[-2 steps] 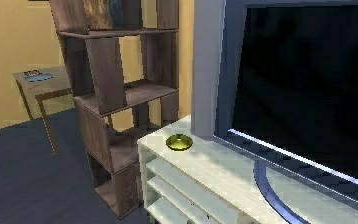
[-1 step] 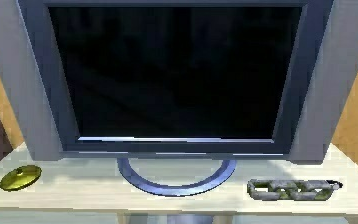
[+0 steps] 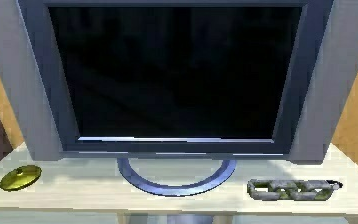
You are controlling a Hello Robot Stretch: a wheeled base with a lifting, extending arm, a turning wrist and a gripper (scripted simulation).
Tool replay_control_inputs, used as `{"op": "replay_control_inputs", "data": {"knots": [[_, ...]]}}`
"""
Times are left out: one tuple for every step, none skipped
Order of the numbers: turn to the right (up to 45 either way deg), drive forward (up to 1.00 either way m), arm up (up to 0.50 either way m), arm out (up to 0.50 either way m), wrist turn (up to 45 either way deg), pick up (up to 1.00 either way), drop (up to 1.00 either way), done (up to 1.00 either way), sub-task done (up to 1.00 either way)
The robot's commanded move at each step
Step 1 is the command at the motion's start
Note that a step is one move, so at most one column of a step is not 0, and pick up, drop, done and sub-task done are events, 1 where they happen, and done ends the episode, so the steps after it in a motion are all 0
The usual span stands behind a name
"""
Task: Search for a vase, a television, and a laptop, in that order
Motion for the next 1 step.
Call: {"op": "replay_control_inputs", "data": {"knots": [[45.0,0.00,0.00,0.00,0.0,0.00,0.00,0.00,0.00]]}}
